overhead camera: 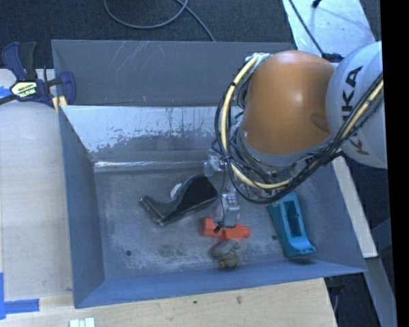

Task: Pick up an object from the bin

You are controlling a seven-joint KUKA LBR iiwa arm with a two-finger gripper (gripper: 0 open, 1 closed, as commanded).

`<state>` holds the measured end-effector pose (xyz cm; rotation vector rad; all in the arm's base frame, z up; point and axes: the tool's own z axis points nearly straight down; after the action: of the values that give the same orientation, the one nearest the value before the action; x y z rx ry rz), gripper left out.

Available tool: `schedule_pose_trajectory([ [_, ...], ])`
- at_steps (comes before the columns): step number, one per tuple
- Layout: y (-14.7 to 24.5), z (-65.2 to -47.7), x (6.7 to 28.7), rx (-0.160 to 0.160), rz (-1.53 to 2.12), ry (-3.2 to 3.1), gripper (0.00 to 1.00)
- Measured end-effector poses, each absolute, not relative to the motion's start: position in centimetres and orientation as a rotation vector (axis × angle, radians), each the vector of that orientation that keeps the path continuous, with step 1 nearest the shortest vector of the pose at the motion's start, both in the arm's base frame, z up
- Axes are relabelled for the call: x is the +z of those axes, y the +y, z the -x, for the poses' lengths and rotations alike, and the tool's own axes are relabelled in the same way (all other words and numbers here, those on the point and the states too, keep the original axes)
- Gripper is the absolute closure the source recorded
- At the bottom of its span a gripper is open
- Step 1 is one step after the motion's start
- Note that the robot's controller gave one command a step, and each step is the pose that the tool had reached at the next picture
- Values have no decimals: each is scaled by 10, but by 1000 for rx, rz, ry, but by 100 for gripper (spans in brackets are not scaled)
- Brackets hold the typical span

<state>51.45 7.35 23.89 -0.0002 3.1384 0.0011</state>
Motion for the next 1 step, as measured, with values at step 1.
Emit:
schedule_pose_trajectory([
  [1,96,-522,204,0,94,3132,0],
])
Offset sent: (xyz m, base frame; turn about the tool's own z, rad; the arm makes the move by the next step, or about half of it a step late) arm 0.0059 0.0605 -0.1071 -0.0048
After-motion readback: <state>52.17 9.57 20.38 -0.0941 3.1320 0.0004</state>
